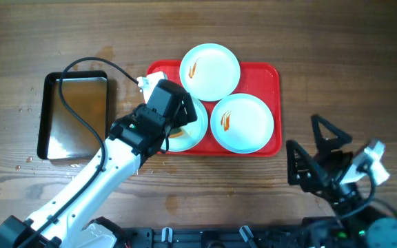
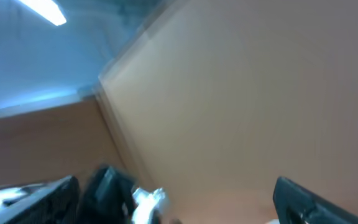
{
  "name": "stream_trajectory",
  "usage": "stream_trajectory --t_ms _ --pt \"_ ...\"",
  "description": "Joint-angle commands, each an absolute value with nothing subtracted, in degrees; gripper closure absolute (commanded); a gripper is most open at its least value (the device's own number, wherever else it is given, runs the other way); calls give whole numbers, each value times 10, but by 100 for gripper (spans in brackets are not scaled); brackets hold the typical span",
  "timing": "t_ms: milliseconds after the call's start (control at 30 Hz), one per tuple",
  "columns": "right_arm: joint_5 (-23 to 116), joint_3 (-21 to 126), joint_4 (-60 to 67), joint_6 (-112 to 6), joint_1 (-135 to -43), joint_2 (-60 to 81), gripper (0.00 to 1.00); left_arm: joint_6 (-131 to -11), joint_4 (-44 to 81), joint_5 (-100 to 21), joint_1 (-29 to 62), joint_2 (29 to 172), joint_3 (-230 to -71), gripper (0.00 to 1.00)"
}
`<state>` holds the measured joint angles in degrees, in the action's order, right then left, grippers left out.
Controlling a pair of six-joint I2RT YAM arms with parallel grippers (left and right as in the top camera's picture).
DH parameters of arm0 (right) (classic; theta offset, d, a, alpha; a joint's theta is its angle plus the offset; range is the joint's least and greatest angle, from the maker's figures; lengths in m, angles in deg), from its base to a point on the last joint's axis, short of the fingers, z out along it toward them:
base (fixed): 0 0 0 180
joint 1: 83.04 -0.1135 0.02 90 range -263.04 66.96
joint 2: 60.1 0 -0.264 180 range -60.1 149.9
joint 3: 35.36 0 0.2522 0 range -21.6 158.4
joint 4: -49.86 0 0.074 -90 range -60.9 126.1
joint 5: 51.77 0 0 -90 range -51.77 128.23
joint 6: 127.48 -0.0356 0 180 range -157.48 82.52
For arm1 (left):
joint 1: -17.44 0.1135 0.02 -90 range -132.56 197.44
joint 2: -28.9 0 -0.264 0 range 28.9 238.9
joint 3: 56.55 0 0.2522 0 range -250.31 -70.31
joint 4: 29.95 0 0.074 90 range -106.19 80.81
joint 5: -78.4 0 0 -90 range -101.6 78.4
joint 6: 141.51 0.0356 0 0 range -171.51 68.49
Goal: Clean dirty plates on tray and stack at the side
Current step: 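Move the right gripper to grip the rim of the lower-left plate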
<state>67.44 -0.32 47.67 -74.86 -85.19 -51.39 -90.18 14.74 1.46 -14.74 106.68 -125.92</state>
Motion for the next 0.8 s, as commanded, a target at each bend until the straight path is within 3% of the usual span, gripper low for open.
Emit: stream_trajectory --t_ms 0,100,267,333,400,433,567,700,767 --pt "752 181 296 -537 -850 -388 0 -901 148 26 -145 1067 -1259 0" --pt "751 367 50 -417 -850 -230 0 -901 148 26 -145 1067 -1259 0" --pt "757 576 -196 -354 -851 -8 0 -901 148 24 -145 1067 -1259 0" --pt "780 592 -205 -391 -850 31 0 -901 148 24 -145 1067 -1259 0" --pt "829 592 -194 -554 -850 80 0 -901 149 24 -145 1067 -1259 0" --pt "837 592 -193 -574 -851 96 0 -901 149 24 -145 1067 -1259 0" --pt "834 591 -179 -485 -875 159 0 -901 149 24 -145 1067 -1259 0" --pt "512 591 -270 -466 -976 211 0 -901 149 24 -145 1067 -1259 0" --pt "432 591 -289 -473 -1013 250 1 -901 149 24 -145 1067 -1259 0"
